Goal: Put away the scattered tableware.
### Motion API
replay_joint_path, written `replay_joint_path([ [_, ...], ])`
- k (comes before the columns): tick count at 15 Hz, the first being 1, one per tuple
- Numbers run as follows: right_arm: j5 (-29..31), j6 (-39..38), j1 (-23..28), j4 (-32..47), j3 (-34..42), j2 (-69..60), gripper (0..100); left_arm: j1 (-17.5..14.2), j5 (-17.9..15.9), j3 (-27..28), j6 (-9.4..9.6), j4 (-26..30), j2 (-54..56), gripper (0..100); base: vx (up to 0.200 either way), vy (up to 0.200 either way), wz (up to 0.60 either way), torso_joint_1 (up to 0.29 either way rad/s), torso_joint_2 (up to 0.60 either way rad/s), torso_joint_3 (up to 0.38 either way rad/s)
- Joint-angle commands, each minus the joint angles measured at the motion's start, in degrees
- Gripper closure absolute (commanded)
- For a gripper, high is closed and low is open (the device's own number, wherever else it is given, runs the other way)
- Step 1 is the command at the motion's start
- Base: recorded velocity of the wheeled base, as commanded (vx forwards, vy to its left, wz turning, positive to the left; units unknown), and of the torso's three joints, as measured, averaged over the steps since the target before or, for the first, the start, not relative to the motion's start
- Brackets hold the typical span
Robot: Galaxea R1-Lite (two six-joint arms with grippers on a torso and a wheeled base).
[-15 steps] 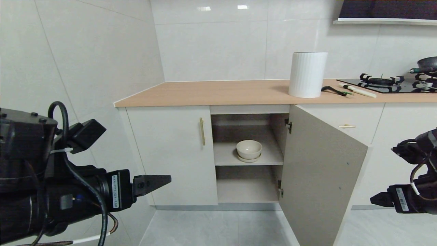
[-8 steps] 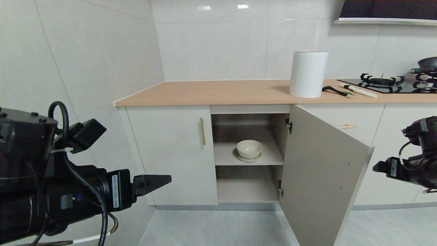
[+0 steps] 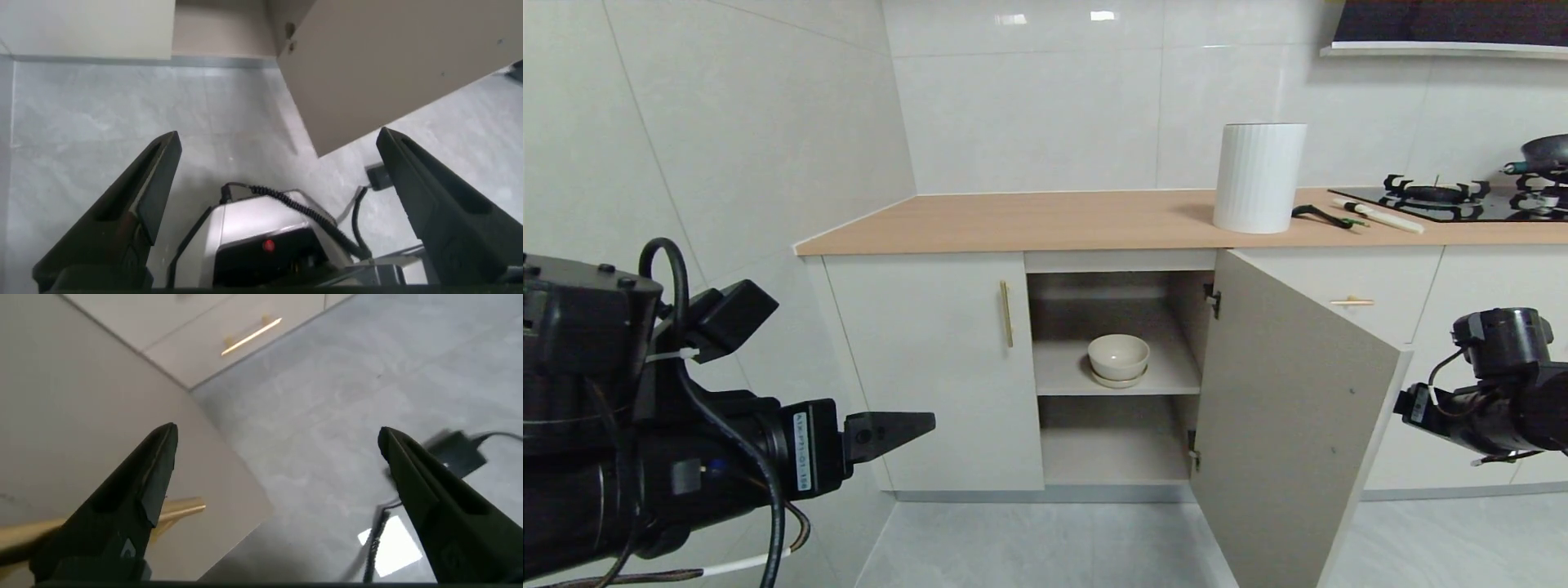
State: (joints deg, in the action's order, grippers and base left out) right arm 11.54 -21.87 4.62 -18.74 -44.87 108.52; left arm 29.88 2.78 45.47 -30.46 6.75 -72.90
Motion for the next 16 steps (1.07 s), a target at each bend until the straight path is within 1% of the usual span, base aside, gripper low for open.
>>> replay_joint_path([
  [1,-0.6,-1.2,-2.4,-0.1,0.0,0.9,0,0.0,0.0,0.1,-0.12,-0.2,0.0,0,0.000,0.000,0.00,0.000,0.00,0.000],
  [3,-0.7,-1.4,-7.3,-0.1,-0.6,1.0,0,0.0,-0.1,0.1,-0.03,-0.2,0.0,0,0.000,0.000,0.00,0.000,0.00,0.000],
  [4,-0.7,-1.3,-8.6,-0.1,-0.7,1.1,0,0.0,-0.1,0.2,-0.03,-0.2,0.0,0,0.000,0.000,0.00,0.000,0.00,0.000],
  [5,-0.6,-1.4,-13.1,-0.1,-1.8,1.9,0,0.0,0.0,0.3,0.05,-0.2,0.1,0,0.000,0.000,0.00,0.000,0.00,0.000],
  [6,-0.7,-1.4,-17.2,0.0,-3.6,3.0,0,0.0,0.0,0.4,0.05,-0.2,0.2,0,0.000,0.000,0.00,0.000,0.00,0.000],
  [7,-0.9,-1.3,-20.2,0.4,-5.7,4.2,0,0.0,0.0,0.4,0.14,-0.2,0.3,0,0.000,0.000,0.00,0.000,0.00,0.000],
  [9,-1.0,-1.3,-24.3,0.3,-9.2,7.8,0,-0.1,0.2,0.2,0.14,-0.2,0.5,0,0.000,0.000,0.00,0.000,0.00,0.000],
  [10,-1.1,-1.3,-26.9,0.3,-13.1,11.4,0,-0.1,0.2,0.2,0.23,-0.2,0.7,0,0.000,0.000,0.00,0.000,0.00,0.000],
  [12,-1.3,-1.0,-28.9,0.4,-18.1,15.4,0,-0.1,0.3,0.2,0.23,-0.2,0.7,0,0.000,0.000,0.00,0.000,0.00,0.000],
  [16,-1.4,-0.6,-30.4,0.5,-25.8,20.6,0,-0.1,0.8,0.2,0.23,-0.2,0.8,0,0.000,0.000,0.00,0.000,0.00,0.000],
])
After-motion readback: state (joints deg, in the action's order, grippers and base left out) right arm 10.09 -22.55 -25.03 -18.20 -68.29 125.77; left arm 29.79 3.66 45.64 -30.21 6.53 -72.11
